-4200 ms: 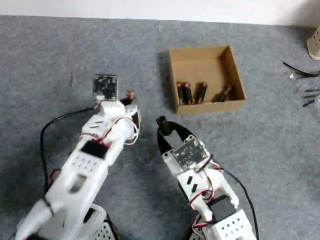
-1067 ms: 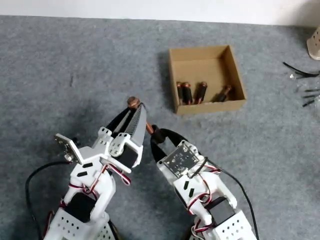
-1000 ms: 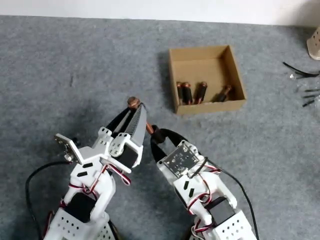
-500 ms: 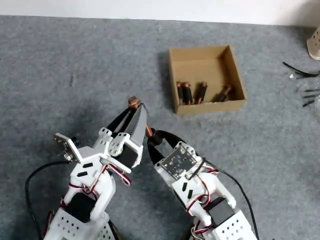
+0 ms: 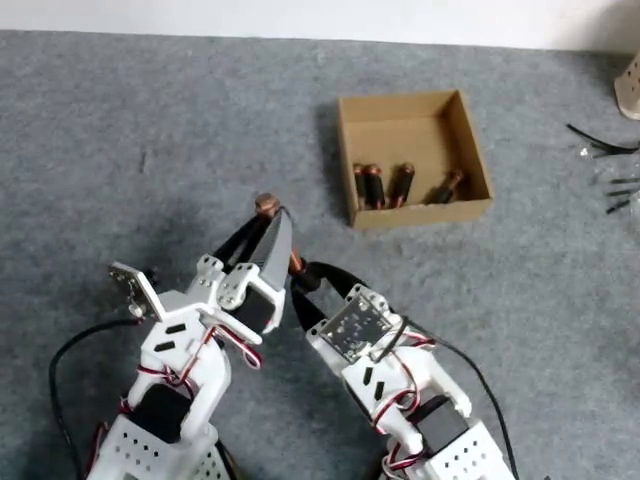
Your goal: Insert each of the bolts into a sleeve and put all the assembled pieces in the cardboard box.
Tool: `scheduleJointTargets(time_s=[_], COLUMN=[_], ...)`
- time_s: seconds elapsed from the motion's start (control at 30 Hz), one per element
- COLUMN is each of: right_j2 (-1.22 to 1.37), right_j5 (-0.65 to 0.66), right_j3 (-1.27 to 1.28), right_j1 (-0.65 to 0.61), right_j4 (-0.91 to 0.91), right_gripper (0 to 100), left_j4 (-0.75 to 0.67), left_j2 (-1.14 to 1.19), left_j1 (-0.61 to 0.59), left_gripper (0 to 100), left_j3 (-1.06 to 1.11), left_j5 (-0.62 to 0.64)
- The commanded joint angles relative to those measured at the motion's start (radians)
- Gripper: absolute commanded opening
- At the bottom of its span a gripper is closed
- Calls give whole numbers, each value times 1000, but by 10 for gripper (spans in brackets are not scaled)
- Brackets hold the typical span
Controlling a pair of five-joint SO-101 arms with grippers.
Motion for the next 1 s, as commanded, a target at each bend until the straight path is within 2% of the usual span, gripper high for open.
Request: scheduleJointTargets(time_s=[0.0, 0.07, 0.27, 0.4, 0.83, 0.9, 0.97], right_j2=[-21, -21, -21, -21, -21, -21, -21], right_j5=[11, 11, 11, 9, 9, 9, 9], right_j3=[113, 113, 113, 113, 113, 113, 113], right_j1=[-12, -12, 19, 38, 39, 39, 41], right_j4=[-27, -27, -30, -31, -31, -31, -31], right_gripper=[5, 5, 5, 5, 5, 5, 5], left_j4=[-11, -8, 130, 164, 236, 238, 239], left_j2=[2, 2, -5, -7, -8, -8, -1], left_j1=[-15, 1, 107, 134, 128, 127, 127], left_gripper=[4, 4, 4, 4, 5, 30, 111], left_j3=[22, 22, 22, 22, 21, 21, 21], left_j5=[-5, -6, -117, -178, -184, -181, -180])
